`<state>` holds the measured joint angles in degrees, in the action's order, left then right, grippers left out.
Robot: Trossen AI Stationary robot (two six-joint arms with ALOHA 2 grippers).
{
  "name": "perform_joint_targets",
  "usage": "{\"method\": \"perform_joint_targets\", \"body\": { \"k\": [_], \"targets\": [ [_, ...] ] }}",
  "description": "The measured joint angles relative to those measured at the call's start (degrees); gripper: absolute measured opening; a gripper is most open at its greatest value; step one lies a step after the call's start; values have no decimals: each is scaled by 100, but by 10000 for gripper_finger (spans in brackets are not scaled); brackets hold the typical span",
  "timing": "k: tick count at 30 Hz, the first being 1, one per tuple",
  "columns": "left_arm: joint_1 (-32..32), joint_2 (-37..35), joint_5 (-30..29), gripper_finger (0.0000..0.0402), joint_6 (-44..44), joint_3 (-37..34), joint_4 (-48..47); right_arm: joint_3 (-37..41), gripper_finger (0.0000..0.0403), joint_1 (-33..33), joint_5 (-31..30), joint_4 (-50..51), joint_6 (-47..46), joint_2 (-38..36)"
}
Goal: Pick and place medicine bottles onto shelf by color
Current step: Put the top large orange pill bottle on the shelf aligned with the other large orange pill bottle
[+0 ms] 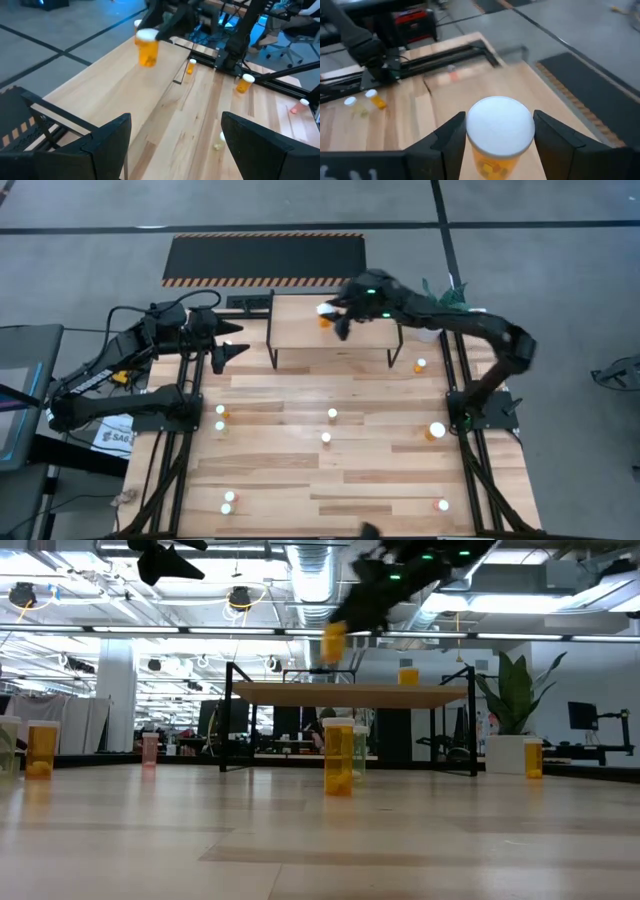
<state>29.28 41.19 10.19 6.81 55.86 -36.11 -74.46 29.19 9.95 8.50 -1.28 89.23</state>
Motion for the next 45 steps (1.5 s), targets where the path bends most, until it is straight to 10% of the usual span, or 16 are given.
{"method": "perform_joint_targets", "body": {
  "k": [11, 45],
  "targets": [
    [0, 58, -197, 297, 98, 0, 291, 2230, 220, 443, -969, -380, -320, -2216],
    [0, 81, -200, 297, 289, 0, 668, 2656, 229, 809, -1481, -294, -2, -2067]
  ]
}}
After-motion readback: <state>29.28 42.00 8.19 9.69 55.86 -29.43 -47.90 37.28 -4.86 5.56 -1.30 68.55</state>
